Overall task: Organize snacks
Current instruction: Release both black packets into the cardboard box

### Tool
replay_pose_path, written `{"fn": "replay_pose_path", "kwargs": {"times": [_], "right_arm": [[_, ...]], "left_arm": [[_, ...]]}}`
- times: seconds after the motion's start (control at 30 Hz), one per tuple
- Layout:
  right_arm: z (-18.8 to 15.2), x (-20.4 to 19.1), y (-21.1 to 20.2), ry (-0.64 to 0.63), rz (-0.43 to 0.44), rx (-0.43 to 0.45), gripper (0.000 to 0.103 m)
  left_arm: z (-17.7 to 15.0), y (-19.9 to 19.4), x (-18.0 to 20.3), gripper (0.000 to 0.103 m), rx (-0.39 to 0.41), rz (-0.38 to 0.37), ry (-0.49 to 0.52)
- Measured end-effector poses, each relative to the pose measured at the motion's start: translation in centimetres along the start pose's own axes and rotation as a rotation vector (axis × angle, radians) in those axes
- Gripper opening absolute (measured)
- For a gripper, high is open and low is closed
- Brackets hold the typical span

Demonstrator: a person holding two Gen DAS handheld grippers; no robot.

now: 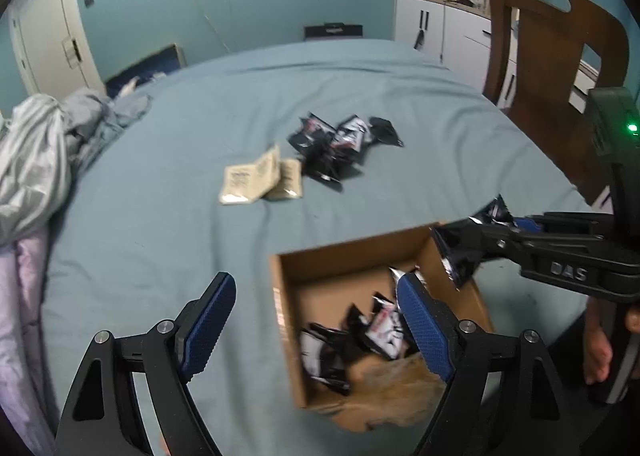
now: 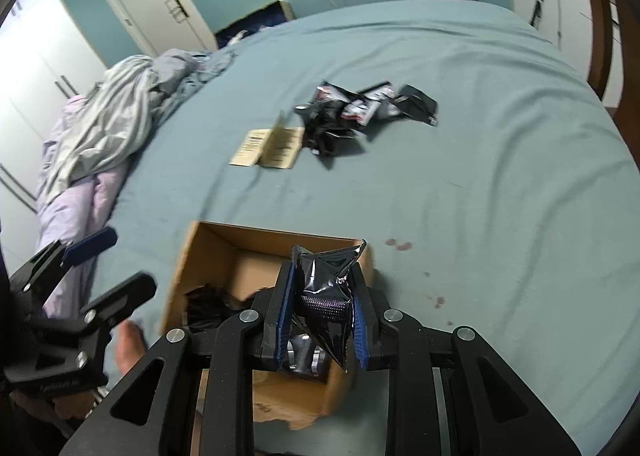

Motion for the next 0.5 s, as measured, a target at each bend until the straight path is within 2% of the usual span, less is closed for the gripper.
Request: {"fn": "replay_pose_path", "kwargs": {"times": [0.13,0.37,0.4,0.47,0.5], "right_arm": [[-1.2,-1.4,0.3,-0.065,0.047,-0.038,0.025],[-2.4,-2.7,0.5,-0.125,0.118,-0.106,0.027],[-2.5,-2.8,0.7,-0.108,0.132,-0.126,0.031],[-2.5,-2.2,1.2,-0.049,0.139,-0.159,0.063],[-2.3,-1.7,1.3,-0.023,0.126,-0.148,0.068]], "left_arm": [[-0.2,-0.4,-1.7,0.084,0.013,0.102,0.002],[-1.0,0.6,-2.5,0.084,-0.025,0.147,0.01],[-1.0,0.7,-2.6,0.084,-0.028,0.149,0.009],[-1.1,1.0,-2.9,0.084,-0.036,0.159,0.004],[-1.2,0.9,-2.9,0.084,-0.039,0.161,0.002]]}}
Point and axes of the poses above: each gripper's, at about its wrist camera, not at the fingertips, and y roughly the way its jaws point, x to its right, z to its top, the point moved 9 cm from there along y, roughly the way its jaws point, and after that the axes turned 11 degrees about y, right-handed, at the moved point
